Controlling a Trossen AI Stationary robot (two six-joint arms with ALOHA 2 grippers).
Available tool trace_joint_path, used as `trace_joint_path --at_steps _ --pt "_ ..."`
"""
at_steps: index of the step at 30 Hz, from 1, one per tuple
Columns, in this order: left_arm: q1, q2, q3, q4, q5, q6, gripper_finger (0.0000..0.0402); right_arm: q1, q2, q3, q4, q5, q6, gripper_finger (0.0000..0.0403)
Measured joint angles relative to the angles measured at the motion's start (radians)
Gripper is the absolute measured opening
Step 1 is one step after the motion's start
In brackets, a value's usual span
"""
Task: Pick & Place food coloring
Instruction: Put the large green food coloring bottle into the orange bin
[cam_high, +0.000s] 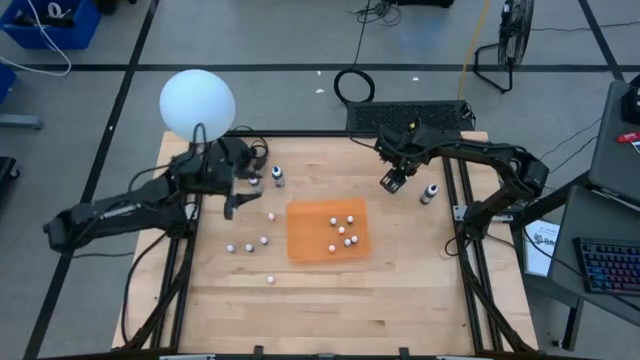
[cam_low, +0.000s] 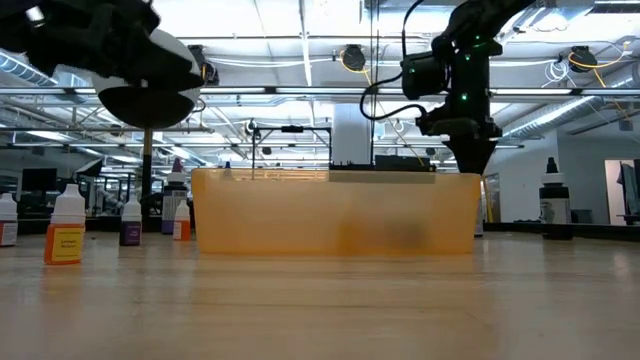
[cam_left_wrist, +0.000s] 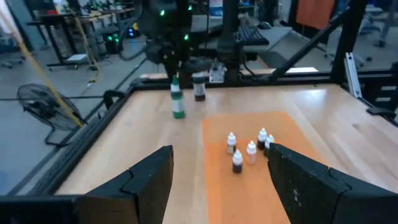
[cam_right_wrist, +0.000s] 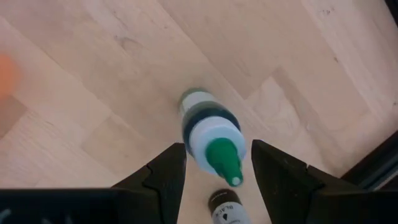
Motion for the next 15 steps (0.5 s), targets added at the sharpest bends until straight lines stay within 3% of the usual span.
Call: trace_joint_path --at_steps 8,15 --pt "0.067 -0.287 -0.2 -0.017 0.0 -0.109 0.0257 0.0 0.0 0.0 0.036 0.0 -0.002 0.0171" --pt "0.1 -0.406 -0.301 -0.033 -0.009 -0.152 0.0257 0.0 0.0 0.0 0.041 -0.023 -0.001 0.0171"
